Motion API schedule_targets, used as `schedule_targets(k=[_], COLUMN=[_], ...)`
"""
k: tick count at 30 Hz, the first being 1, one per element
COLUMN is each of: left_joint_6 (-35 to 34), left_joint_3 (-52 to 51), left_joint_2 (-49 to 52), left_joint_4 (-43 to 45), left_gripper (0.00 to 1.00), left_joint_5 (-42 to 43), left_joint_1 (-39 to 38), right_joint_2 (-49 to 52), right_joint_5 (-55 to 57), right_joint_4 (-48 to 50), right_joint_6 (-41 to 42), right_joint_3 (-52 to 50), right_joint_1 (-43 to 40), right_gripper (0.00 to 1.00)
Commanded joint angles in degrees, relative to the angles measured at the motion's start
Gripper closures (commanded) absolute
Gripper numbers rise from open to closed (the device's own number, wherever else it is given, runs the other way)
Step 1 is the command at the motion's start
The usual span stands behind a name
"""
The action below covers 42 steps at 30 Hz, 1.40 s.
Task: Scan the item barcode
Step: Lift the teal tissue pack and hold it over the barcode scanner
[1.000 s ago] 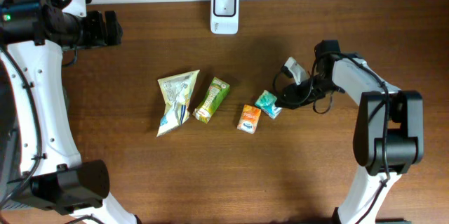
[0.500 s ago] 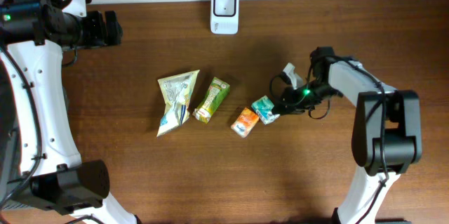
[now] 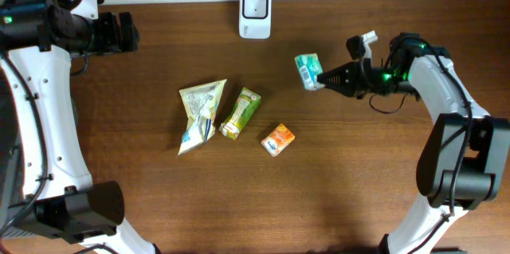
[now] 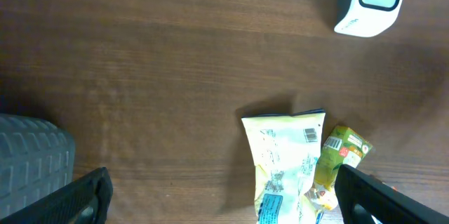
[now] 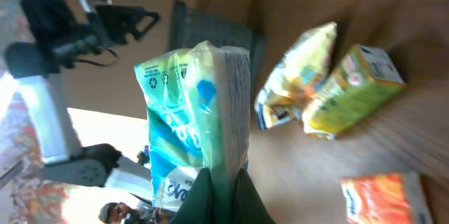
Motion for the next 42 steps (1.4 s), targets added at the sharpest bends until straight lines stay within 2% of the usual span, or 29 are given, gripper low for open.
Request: schedule_targets(k=[1,8,13,16,20,23,26,28,31,34,36,38,42], left_joint_6=[0.3,0.3,0.3,0.3,0.3,0.3,0.3,0.3,0.3,0.3,0.3,0.3,0.3], left_joint_3=[-0.1,-0.1,-0.1,-0.1,-0.1,-0.1,-0.1,-0.1,-0.1,-0.1,-0.1,-0.1,-0.1], left_joint_2=[0.2,0.2,0.2,0.2,0.2,0.2,0.2,0.2,0.2,0.2,0.2,0.2,0.2], left_joint_4=[0.1,0.1,0.1,0.1,0.1,0.1,0.1,0.1,0.1,0.1,0.1,0.1,0.1], left_gripper=[0.01,0.01,0.01,0.01,0.01,0.01,0.01,0.01,0.01,0.01,0.01,0.01,0.01], left_joint_5=[0.0,0.0,0.0,0.0,0.0,0.0,0.0,0.0,0.0,0.0,0.0,0.0,0.0], left_joint_1=[0.1,0.1,0.1,0.1,0.1,0.1,0.1,0.1,0.1,0.1,0.1,0.1,0.1], right_joint_2=[-3.2,-4.0,-4.0,-4.0,-4.0,-4.0,-4.0,-3.9,-3.6,-0.8,3.7,7.9,15.3], right_joint_5=[-4.5,-4.5,-4.2,2.4,21.0,30.8,45.4,60.1,79.4,96.2,106.0,111.2,111.2], right_joint_4=[-0.6,1.6,12.3,19.3,26.5,29.8,26.9,23.7,24.2,28.8,35.7,42.1,47.7], right_joint_6=[4.4,24.5,36.2,40.7,40.7,39.6,32.9,27.0,17.8,8.9,-1.6,-11.2,-31.6], right_joint_3=[5.9,24.3,28.0,28.0,28.0,29.2,34.1,37.3,37.7,37.7,37.7,37.7,37.7], right_joint_1=[1.6,5.2,7.9,10.6,15.6,19.6,23.1,25.4,29.1,33.1,35.9,37.3,37.9], right_gripper=[0.96,0.96,0.96,0.96,0.96,0.96,0.96,0.96,0.96,0.96,0.96,0.96,0.96])
